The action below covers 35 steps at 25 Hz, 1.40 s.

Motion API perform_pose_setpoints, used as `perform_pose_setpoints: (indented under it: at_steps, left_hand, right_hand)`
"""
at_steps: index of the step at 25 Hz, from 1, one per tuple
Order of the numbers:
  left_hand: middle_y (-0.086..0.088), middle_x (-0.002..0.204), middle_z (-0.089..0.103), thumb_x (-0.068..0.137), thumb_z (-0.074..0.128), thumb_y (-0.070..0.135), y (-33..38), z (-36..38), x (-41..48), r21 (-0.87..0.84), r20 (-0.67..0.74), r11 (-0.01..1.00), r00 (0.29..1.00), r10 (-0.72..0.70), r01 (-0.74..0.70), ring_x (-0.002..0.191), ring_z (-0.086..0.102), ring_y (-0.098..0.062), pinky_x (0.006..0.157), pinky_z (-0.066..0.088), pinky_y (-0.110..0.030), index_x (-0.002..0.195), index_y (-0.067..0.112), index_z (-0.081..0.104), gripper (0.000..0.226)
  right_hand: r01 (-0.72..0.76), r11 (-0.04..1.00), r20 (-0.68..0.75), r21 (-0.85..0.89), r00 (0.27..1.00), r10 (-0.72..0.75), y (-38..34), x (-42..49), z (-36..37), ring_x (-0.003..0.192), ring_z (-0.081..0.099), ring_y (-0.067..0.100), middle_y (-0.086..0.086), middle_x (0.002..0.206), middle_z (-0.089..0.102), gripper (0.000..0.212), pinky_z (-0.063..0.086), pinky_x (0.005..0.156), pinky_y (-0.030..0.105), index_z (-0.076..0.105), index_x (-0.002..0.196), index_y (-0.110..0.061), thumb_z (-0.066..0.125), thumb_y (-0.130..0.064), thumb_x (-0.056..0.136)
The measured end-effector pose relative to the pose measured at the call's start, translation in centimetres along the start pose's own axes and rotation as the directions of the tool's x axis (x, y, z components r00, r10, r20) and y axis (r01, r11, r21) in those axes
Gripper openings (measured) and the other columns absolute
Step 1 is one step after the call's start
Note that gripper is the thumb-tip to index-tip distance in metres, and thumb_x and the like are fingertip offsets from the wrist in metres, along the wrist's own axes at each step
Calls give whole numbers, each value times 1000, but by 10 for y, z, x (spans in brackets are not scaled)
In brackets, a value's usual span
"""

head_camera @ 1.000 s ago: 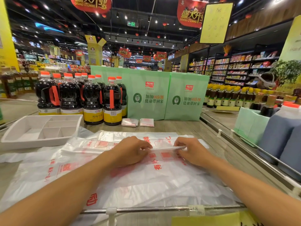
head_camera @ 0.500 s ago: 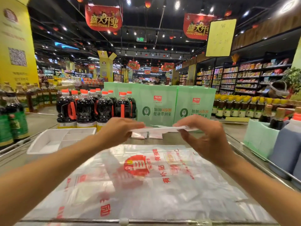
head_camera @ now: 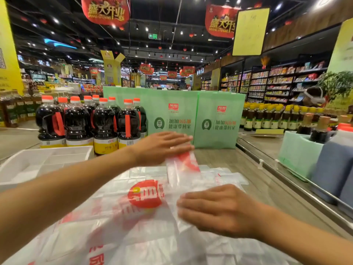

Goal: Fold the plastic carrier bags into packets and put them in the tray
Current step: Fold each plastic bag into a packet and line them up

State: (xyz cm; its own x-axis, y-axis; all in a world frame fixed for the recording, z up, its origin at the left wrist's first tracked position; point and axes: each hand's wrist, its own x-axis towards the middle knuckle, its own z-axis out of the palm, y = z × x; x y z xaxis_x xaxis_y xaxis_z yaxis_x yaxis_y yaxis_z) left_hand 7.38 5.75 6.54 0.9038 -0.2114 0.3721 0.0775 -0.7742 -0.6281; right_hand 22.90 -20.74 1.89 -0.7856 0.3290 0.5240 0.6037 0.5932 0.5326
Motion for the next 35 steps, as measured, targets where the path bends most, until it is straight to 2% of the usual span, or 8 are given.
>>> perform_pose_setpoints:
  at_steps: [3,6,9,13,21,27,30,35]
  left_hand:
    - [6,168,21,92,47,7,36,52,-22,-376,358,894,928,-101,243,154,19,-12,124,25,-41,161,38,18,81]
    - [10,168,19,94,39,8,51,69,-40,-576,490,711,866,-94,403,154,13,-2,127,9,-28,159,40,25,74]
    - [17,168,11,100,29,28,55,75,-50,-624,495,651,863,-98,432,153,6,3,122,-1,-16,159,42,22,61]
    - [17,169,2,105,23,46,54,84,-50,-598,522,686,851,-60,415,154,-2,2,124,-4,-24,160,44,12,57]
    - [12,170,1,112,32,34,59,66,-50,-553,585,670,803,-110,495,153,-3,1,120,-9,-14,162,33,15,53]
    - [21,166,12,108,45,32,95,-21,-78,-607,571,523,786,-236,598,151,10,4,123,6,-19,160,34,27,54]
    - [21,156,27,104,52,40,123,-63,-96,-627,521,542,818,-244,560,146,20,4,116,14,-11,153,35,39,51]
    - [20,137,43,99,55,55,151,-88,-101,-648,517,534,829,-216,543,128,40,4,111,35,-27,137,39,55,41]
  right_hand:
    - [-149,974,210,171,971,111,-12,-15,27,111,67,6,-8,120,73,21,54,60,25,75,117,-24,64,-31,100]
    - [-289,910,369,297,914,170,-16,-18,36,117,63,3,-13,129,69,27,57,68,31,70,125,-30,60,-38,101]
    - [-374,850,475,371,863,173,-14,-21,36,133,51,7,-8,145,57,36,51,98,35,62,137,-29,55,-37,103]
    - [-507,725,572,466,798,190,-12,-27,36,150,24,-4,-15,163,33,44,30,121,29,49,150,-33,51,-40,107]
    - [-562,688,662,459,733,157,-16,-24,33,152,8,-8,-24,166,16,47,18,125,27,37,156,-38,45,-40,109]
    - [-603,709,687,366,689,232,-17,-29,10,153,-1,-4,-22,168,9,59,7,125,22,34,155,-46,57,-53,101]
    - [-693,629,677,352,653,339,-24,-38,-6,152,9,-3,-26,164,13,66,18,123,26,35,153,-49,65,-57,95]
    - [-797,514,657,317,576,487,-30,-46,-19,142,31,-8,-28,149,38,61,29,117,19,50,143,-44,71,-61,88]
